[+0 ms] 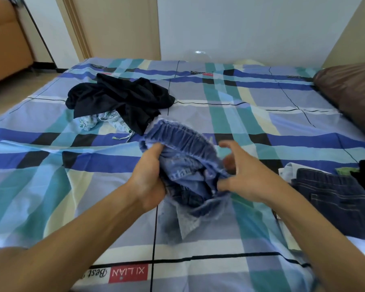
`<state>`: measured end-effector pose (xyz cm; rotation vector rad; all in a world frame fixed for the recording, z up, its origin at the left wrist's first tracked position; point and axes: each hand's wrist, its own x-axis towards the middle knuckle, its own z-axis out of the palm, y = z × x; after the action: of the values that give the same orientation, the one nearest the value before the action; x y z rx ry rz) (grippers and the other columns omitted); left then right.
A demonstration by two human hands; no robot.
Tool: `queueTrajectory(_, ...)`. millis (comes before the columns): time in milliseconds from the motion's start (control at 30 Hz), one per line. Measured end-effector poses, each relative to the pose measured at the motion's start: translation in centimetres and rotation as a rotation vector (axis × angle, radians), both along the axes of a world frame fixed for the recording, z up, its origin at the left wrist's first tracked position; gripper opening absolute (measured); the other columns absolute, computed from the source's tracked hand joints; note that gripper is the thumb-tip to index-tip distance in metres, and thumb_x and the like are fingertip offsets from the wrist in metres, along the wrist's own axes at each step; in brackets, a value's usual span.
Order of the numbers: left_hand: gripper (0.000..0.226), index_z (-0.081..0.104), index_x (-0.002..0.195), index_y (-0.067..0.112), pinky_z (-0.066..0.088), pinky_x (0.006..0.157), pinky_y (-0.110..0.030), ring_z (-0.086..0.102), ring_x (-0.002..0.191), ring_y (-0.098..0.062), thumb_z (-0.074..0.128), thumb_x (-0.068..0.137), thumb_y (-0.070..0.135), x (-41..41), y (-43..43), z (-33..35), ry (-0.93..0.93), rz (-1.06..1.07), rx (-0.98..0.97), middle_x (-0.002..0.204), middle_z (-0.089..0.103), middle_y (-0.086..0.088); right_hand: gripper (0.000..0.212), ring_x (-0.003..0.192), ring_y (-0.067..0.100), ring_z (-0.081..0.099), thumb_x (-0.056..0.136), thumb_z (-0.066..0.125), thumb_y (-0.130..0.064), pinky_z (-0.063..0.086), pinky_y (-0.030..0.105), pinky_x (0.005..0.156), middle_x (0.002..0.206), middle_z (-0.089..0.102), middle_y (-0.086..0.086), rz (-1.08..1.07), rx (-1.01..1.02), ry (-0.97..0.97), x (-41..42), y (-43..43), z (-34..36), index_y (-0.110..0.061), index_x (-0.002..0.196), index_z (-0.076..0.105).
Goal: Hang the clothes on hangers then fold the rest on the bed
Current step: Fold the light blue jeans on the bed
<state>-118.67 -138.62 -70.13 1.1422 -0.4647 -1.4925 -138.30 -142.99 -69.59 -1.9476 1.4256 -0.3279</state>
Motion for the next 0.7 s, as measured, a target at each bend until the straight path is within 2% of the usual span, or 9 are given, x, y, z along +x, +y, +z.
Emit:
queueTrajectory(67, 0.039, 0.064, 0.119, 0.003, 0.058, 0.085, -0.052, 0.071, 0.103, -0.039, 0.038, 0.105, 0.027, 0.3, 0.1, 0.5, 0.077, 0.017, -0.042, 0.116, 0.072, -0.020, 0.082, 0.115, 0.024, 0.061, 0.085, 0.077, -0.030, 0.051, 0.039, 0.097, 0.135, 0.059, 0.007, -0.055, 0.041, 0.093, -0.2, -0.7, -1.7, -0.026, 0.153, 0.031)
queueTrajectory(200, 0.030, 0.056, 0.082, 0.007, 0.059, 0.067, -0.062, 0.073, 0.085, -0.044, 0.039, 0.100, 0.024, 0.8, 1.0, 1.1, 0.264, -0.002, -0.095, 0.094, 0.072, -0.023, 0.030, 0.099, 0.027, 0.068, 0.100, 0.056, -0.019, 0.058, 0.059, 0.086, 0.120, 0.071, 0.005, -0.178, 0.431, -0.402, 1.6, -0.8, -3.9, -0.024, 0.130, 0.061)
queueTrajectory(267, 0.032, 0.068, 0.081, 0.005, 0.057, 0.064, -0.065, 0.073, 0.085, -0.047, 0.045, 0.085, 0.027, 0.7, 1.7, 1.4, 0.331, -0.072, -0.125, 0.102, 0.072, -0.028, 0.027, 0.100, 0.036, 0.069, 0.105, 0.047, -0.021, 0.059, 0.060, 0.083, 0.115, 0.073, 0.015, -0.228, 0.606, -0.630, 2.7, -1.0, -4.1, -0.016, 0.120, 0.069)
queueTrajectory(333, 0.045, 0.077, 0.079, 0.000, 0.059, 0.059, -0.058, 0.074, 0.077, -0.043, 0.046, 0.074, 0.033, 0.6, 2.2, 1.3, 0.371, -0.112, -0.106, 0.099, 0.073, -0.029, 0.030, 0.109, 0.038, 0.068, 0.105, 0.045, -0.024, 0.057, 0.055, 0.092, 0.117, 0.073, 0.017, -0.282, 0.710, -0.814, 3.2, -1.3, -4.1, -0.012, 0.116, 0.070)
queueTrajectory(400, 0.051, 0.078, 0.067, 0.004, 0.062, 0.057, -0.047, 0.074, 0.070, -0.035, 0.043, 0.084, 0.038, 0.2, 2.5, 1.3, 0.381, -0.187, -0.076, 0.090, 0.075, -0.022, 0.028, 0.113, 0.034, 0.067, 0.102, 0.047, -0.024, 0.051, 0.053, 0.103, 0.121, 0.071, 0.019, -0.369, 0.758, -0.965, 3.4, -1.6, -3.6, -0.012, 0.113, 0.070)
queueTrajectory(467, 0.066, 0.071, 0.052, 0.012, 0.063, 0.065, -0.037, 0.073, 0.071, -0.026, 0.033, 0.098, 0.040, 0.0, 1.9, 1.3, 0.339, -0.266, -0.054, 0.082, 0.074, -0.012, 0.027, 0.108, 0.034, 0.067, 0.096, 0.052, -0.024, 0.051, 0.049, 0.103, 0.119, 0.072, 0.018, -0.400, 0.719, -1.052, 3.0, -1.8, -3.2, -0.013, 0.111, 0.072)
queueTrajectory(567, 0.051, 0.076, 0.076, 0.007, 0.061, 0.083, -0.039, 0.072, 0.086, -0.026, 0.042, 0.100, 0.036, 0.6, 0.1, 0.5, 0.226, -0.269, -0.012, 0.099, 0.073, -0.013, 0.030, 0.096, 0.035, 0.061, 0.095, 0.049, -0.025, 0.051, 0.040, 0.093, 0.114, 0.071, 0.016, -0.375, 0.584, -1.165, 2.3, -1.8, -1.9, -0.013, 0.106, 0.075)
queueTrajectory(633, 0.034, 0.073, 0.113, 0.005, 0.061, 0.079, -0.039, 0.074, 0.093, -0.027, 0.050, 0.100, 0.027, 0.9, -1.1, -1.0, -0.049, -0.238, 0.012, 0.104, 0.076, -0.011, 0.037, 0.096, 0.029, 0.071, 0.095, 0.046, -0.032, 0.060, 0.036, 0.085, 0.112, 0.075, 0.013, -0.338, 0.557, -1.216, 1.8, -1.4, -0.6, -0.015, 0.098, 0.080)
queueTrajectory(700, 0.041, 0.053, 0.137, 0.017, 0.059, 0.066, -0.033, 0.072, 0.090, -0.021, 0.062, 0.097, 0.017, 1.3, -1.2, -2.2, -0.428, -0.184, -0.072, 0.115, 0.070, -0.008, 0.042, 0.086, 0.021, 0.076, 0.089, 0.048, -0.038, 0.063, 0.031, 0.071, 0.101, 0.078, 0.008, -0.258, 0.589, -1.210, 1.7, -0.8, 0.3, -0.018, 0.081, 0.084)
